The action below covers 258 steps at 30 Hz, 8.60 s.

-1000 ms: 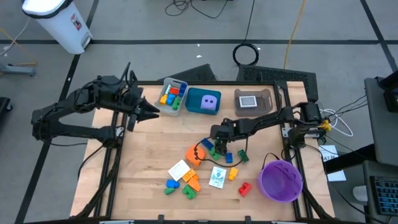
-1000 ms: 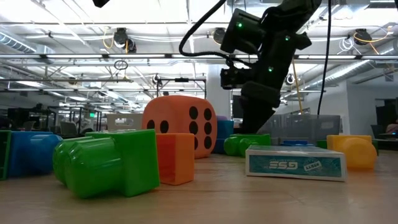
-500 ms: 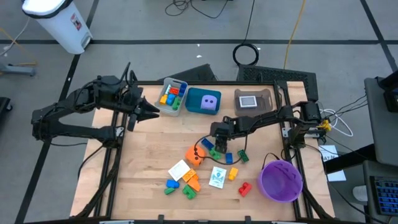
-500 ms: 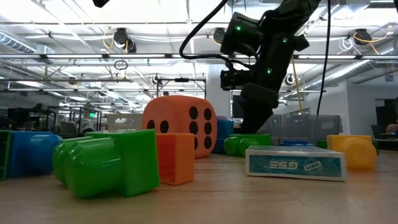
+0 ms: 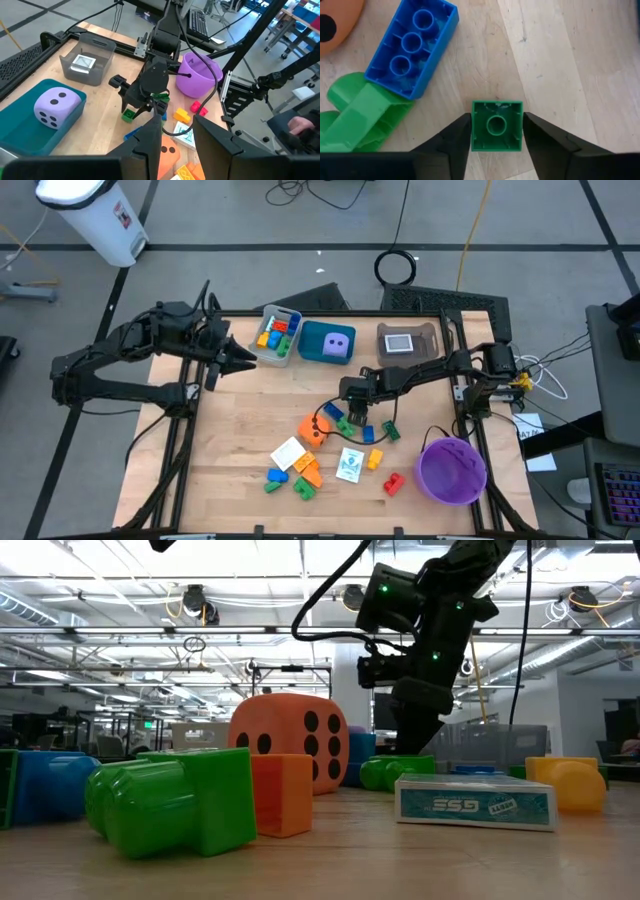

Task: Pick & Place Toys
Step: Put the green game piece into the gray bin

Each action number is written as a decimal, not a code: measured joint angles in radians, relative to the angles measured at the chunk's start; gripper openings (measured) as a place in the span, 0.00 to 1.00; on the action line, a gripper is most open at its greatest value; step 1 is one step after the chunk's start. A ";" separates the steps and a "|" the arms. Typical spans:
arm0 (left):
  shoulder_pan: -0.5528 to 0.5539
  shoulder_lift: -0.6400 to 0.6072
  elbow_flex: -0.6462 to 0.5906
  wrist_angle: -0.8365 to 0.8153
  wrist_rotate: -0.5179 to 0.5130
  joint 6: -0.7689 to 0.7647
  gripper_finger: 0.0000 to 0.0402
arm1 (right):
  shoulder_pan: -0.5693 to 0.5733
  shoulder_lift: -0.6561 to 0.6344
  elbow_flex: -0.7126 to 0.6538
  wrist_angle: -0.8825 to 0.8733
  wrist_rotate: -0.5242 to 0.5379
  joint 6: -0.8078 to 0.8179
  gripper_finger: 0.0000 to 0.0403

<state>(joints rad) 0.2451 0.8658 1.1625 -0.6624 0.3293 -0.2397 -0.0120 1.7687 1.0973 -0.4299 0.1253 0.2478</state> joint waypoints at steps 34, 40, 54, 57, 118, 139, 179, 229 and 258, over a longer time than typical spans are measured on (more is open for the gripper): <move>0.000 0.232 0.000 0.147 -0.078 -0.057 0.29 | -0.042 -0.259 0.002 0.774 -0.178 0.011 0.33; 0.004 0.380 -0.001 0.272 -0.016 -0.078 0.29 | -0.039 -0.308 0.004 0.670 -0.089 -0.057 0.33; 0.154 0.452 -0.001 0.378 -0.016 -0.297 0.52 | -0.038 -0.388 0.004 0.541 0.050 -0.172 0.33; 0.182 0.452 -0.001 0.382 -0.015 -0.382 0.60 | -0.039 -0.395 0.004 0.538 0.106 -0.224 0.33; 0.069 0.670 0.000 0.802 0.145 -0.550 0.73 | -0.058 -0.394 0.005 0.580 0.154 -0.353 0.33; 0.093 0.671 -0.001 0.870 0.275 -0.636 0.54 | -0.057 -0.395 0.006 0.654 0.154 -0.457 0.33; 0.180 0.669 0.000 0.908 0.351 -0.627 0.47 | -0.065 -0.440 0.003 0.678 0.144 -0.411 0.58; 0.516 0.825 0.000 0.113 -0.356 -0.031 0.47 | -0.132 -0.448 0.004 0.461 0.136 -0.364 0.54; 0.546 0.904 0.000 0.203 -0.356 -0.060 0.48 | -0.134 -0.448 0.004 0.394 0.136 -0.361 0.52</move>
<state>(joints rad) 0.7906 1.7699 1.1625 -0.4591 -0.0269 -0.2994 -0.1455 1.3205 1.1011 -0.0357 0.2611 -0.1127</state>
